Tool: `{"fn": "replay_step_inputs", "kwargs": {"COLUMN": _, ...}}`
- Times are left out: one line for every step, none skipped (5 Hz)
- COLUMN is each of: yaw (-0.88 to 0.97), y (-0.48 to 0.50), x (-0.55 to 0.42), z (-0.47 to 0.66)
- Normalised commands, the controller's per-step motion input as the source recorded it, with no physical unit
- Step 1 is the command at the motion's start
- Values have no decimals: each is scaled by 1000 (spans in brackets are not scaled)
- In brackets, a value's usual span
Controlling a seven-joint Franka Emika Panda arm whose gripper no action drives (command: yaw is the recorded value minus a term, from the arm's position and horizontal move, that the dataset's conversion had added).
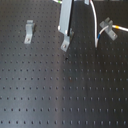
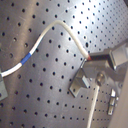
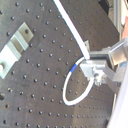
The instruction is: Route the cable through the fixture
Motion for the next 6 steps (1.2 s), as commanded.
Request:
{"fn": "replay_step_inputs", "kwargs": {"yaw": 0, "y": 17, "x": -32, "z": 39}}
{"fn": "replay_step_inputs", "kwargs": {"yaw": 0, "y": -57, "x": -326, "z": 284}}
{"fn": "replay_step_inputs", "kwargs": {"yaw": -51, "y": 27, "x": -404, "z": 252}}
{"fn": "replay_step_inputs", "kwargs": {"yaw": -269, "y": 149, "x": -527, "z": 192}}
{"fn": "replay_step_inputs", "kwargs": {"yaw": -454, "y": 154, "x": -449, "z": 312}}
{"fn": "replay_step_inputs", "kwargs": {"yaw": -574, "y": 138, "x": -331, "z": 431}}
